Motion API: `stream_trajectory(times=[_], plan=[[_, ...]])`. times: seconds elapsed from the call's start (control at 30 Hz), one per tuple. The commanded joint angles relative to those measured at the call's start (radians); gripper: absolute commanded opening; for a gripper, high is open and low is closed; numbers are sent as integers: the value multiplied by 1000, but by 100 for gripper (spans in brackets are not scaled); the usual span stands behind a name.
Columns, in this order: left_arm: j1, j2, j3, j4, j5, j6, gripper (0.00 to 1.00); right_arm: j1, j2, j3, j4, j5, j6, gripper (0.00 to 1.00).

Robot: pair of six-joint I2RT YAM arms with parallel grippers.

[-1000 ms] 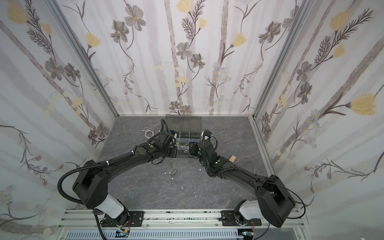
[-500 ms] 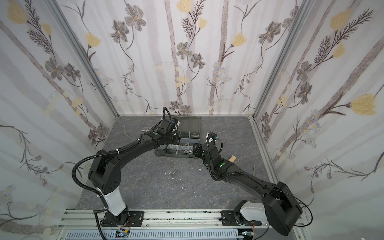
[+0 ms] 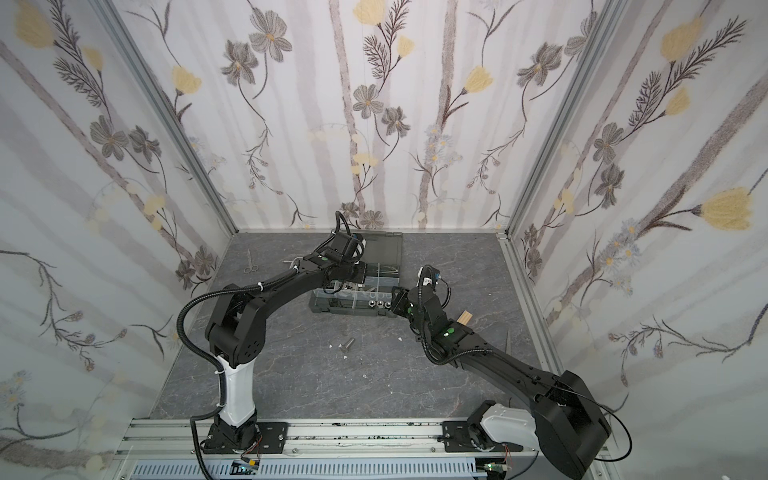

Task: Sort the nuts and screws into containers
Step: 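Open the left gripper to drop the bolt into the compartment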

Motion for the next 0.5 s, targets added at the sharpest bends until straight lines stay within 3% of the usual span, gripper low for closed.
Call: stream_trajectory(times=[0.0,0.2,0.47], plan=[[3,15,22,15,10,-28,23,0,-4,-3,8,18,14,45],[5,10,36,14,2,-38,43,-1,-5,-5,6,18,13,45],[5,-38,-2,15,6,-54,44,-3,-7,-9,9,21,14,46]])
